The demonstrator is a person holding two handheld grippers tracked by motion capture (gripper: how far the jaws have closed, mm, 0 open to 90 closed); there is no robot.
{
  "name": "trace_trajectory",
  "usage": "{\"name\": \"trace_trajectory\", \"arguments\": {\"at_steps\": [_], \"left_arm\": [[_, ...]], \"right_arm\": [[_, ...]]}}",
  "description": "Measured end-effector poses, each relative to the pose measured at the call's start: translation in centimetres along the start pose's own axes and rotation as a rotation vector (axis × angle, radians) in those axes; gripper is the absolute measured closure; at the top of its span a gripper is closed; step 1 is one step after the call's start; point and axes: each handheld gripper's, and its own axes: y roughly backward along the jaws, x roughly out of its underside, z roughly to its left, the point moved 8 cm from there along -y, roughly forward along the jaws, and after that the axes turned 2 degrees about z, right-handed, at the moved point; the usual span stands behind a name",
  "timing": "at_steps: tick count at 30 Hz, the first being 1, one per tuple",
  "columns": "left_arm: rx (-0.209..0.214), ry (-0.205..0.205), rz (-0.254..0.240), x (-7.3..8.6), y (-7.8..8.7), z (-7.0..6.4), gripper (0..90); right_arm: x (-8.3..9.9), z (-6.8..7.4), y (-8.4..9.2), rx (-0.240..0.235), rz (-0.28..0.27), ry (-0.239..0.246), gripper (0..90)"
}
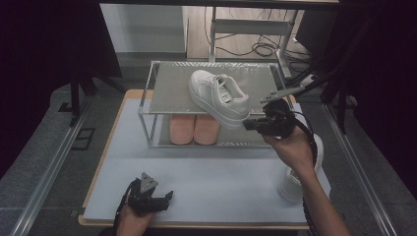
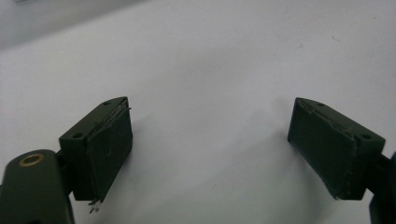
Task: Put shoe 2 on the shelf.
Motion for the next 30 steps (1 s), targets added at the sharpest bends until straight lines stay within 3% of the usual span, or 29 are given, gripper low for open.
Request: {"name": "trace_trajectory", "arguments": {"at_steps": [7,30], "left_arm": [[0.0,0.0,0.0,0.0,0.0,0.0,13.7],[0.001,0.001,-0.002,0.0,0.0,0.0,13.8]], "right_arm": [[-0.5,0.5,-0.9,-0.055,-0.011,-0.007,90.0],[-3.3,3.2,-4.6,-0.116,-0.01,0.03,90.0]]}}
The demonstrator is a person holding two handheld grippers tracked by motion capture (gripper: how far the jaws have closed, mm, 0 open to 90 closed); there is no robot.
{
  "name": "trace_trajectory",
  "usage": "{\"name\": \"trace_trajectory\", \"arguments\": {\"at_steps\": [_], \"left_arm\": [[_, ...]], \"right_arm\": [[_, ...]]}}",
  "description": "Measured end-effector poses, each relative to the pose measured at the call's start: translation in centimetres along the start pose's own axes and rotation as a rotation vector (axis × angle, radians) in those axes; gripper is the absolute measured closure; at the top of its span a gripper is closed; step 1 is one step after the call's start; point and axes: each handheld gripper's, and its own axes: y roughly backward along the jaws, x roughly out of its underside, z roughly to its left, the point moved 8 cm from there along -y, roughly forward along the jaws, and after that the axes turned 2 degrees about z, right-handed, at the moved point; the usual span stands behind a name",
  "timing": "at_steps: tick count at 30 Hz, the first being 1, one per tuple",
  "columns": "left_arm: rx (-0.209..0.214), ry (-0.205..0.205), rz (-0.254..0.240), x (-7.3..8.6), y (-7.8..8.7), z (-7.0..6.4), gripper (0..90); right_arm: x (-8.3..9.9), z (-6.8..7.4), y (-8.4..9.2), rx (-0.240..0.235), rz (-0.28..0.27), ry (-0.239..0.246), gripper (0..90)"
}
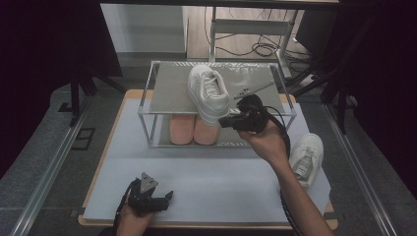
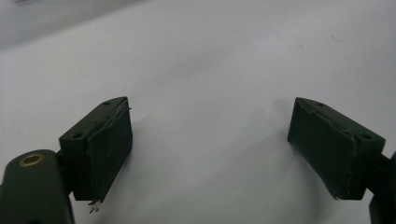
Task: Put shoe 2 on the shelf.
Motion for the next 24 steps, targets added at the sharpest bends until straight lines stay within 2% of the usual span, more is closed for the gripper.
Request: {"name": "trace_trajectory", "arguments": {"at_steps": [12,24], "left_arm": [[0.0,-0.002,0.002,0.0,0.0,0.0,13.9],[-0.001,-0.004,0.003,0.0,0.0,0.0,13.9]], "right_arm": [[-1.8,0.5,-2.5,-0.009,0.003,0.006,90.0],[-3.2,0.2,-4.3,-0.024,-0.002,0.002,90.0]]}}
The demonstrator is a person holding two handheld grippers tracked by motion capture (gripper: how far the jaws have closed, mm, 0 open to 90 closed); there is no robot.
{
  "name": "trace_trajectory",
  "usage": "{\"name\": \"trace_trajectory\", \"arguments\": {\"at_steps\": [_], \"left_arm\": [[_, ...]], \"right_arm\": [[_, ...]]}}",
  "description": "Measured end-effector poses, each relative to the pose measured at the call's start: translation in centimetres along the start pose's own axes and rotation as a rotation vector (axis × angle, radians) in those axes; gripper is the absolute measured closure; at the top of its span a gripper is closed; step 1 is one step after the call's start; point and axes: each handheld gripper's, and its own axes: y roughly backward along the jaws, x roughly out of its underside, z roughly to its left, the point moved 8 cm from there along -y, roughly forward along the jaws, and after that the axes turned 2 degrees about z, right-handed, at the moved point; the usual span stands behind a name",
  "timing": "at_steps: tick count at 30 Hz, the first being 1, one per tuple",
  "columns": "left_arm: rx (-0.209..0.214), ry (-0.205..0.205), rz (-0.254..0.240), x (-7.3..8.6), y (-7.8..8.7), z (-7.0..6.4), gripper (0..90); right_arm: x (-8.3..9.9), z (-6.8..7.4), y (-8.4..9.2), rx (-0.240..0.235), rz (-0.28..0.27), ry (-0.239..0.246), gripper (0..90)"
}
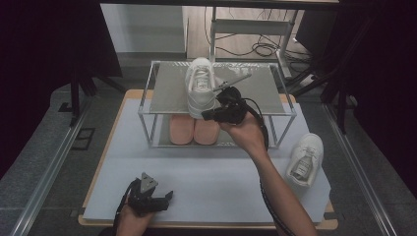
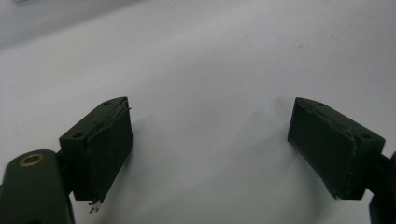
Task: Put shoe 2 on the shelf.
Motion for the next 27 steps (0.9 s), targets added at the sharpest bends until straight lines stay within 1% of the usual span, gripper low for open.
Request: {"name": "trace_trajectory", "arguments": {"at_steps": [7,21,27], "left_arm": [[0.0,0.0,-0.001,0.0,0.0,0.0,13.9],[0.0,0.0,-0.001,0.0,0.0,0.0,13.8],[0.0,0.0,-0.002,0.0,0.0,0.0,13.8]], "right_arm": [[-0.4,-0.1,-0.5,-0.004,-0.005,-0.008,90.0],[-0.9,0.1,-1.2,0.001,-0.005,0.002,90.0],[-1.1,0.1,-1.4,-0.003,-0.005,-0.002,90.0]]}}
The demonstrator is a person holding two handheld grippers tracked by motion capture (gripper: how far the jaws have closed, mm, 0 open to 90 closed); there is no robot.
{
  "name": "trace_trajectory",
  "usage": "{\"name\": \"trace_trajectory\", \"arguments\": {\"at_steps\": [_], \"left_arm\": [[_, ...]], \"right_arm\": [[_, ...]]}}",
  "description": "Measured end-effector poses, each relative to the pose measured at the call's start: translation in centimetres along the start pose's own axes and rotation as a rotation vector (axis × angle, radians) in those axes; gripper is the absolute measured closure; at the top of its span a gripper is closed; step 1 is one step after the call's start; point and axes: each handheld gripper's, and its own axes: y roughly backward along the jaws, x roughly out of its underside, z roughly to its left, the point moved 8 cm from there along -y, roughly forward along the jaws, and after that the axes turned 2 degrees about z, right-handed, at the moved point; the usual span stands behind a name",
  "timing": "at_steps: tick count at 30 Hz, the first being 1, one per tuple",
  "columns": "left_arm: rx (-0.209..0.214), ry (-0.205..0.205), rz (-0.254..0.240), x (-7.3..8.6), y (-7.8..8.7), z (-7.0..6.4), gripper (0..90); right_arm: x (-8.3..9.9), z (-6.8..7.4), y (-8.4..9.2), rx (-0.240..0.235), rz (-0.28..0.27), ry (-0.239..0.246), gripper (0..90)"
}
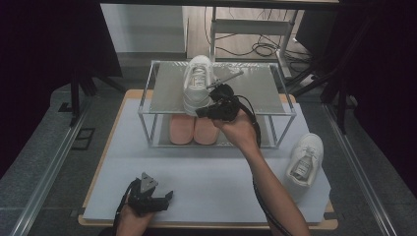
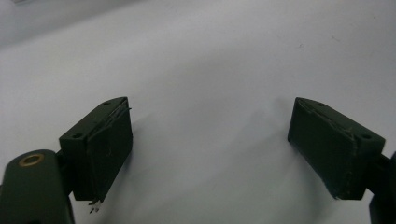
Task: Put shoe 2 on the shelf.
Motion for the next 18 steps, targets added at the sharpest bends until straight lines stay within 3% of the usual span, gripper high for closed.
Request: {"name": "trace_trajectory", "arguments": {"at_steps": [3,10,18], "left_arm": [[0.001,0.001,0.0,0.0,0.0,0.0,13.8],[0.0,0.001,0.0,0.0,0.0,0.0,13.9],[0.001,0.003,-0.002,0.0,0.0,0.0,13.9]], "right_arm": [[0.2,0.0,0.1,-0.005,-0.002,-0.002,90.0],[1.6,0.1,-0.2,0.029,0.068,0.02,82.7],[3.7,0.2,0.3,0.045,0.111,0.039,63.6]]}}
